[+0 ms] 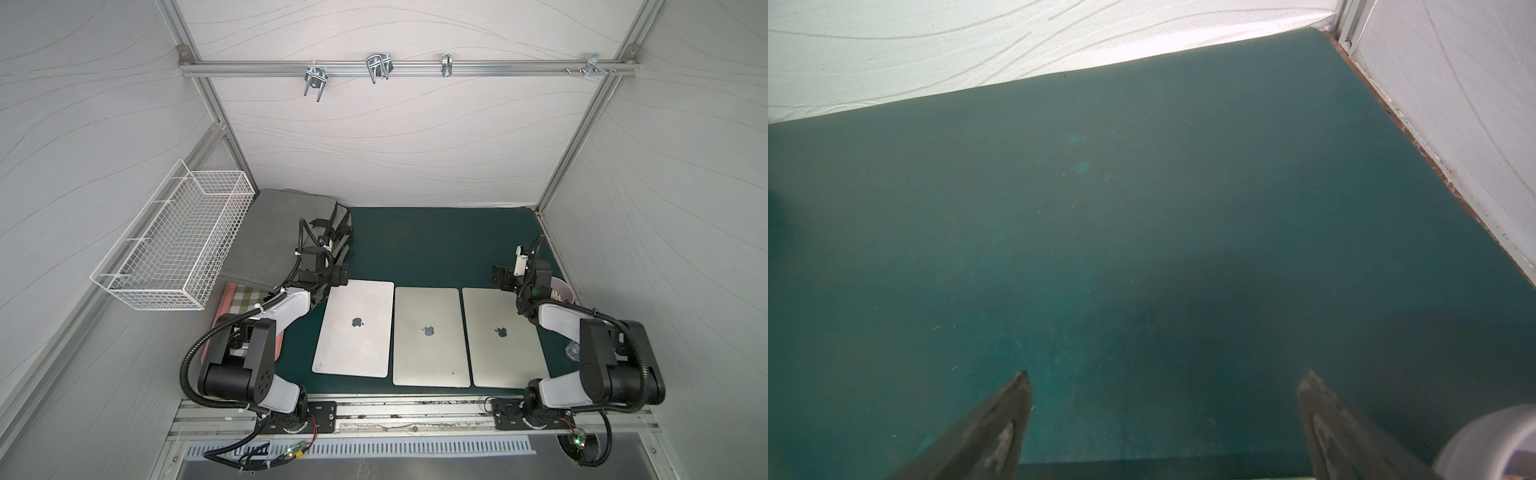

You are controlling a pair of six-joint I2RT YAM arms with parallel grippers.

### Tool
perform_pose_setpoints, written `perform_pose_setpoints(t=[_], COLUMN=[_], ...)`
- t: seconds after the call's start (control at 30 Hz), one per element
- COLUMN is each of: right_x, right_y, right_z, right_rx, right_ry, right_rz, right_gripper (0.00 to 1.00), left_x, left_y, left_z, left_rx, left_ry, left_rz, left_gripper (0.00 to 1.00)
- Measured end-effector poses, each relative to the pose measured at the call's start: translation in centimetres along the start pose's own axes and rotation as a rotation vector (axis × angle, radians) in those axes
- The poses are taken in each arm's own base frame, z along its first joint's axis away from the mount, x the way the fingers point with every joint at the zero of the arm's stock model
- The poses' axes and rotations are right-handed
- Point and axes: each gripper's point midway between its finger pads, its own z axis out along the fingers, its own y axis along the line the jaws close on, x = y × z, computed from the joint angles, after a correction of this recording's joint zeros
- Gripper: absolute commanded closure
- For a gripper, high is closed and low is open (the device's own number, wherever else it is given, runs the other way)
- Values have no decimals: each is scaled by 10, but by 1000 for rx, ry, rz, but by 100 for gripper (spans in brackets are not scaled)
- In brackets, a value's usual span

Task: Open the zippered laptop bag and take out the laptop
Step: Reset both arms

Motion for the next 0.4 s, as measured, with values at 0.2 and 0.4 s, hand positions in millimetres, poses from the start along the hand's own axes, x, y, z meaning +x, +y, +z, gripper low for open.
perform_pose_setpoints(t=[0.2, 0.4], right_x=[-4, -3], right_y=[1, 1], right_z=[0, 2], right_rx=[-6, -5], right_ry=[-9, -7], right_rz=[0, 0], right_gripper=[1, 1], left_x=[-2, -3], left_y=[-1, -2], left_z=[0, 0], left_rx=[9, 15], left_ry=[0, 0], left_rz=[1, 4], left_gripper=[1, 1])
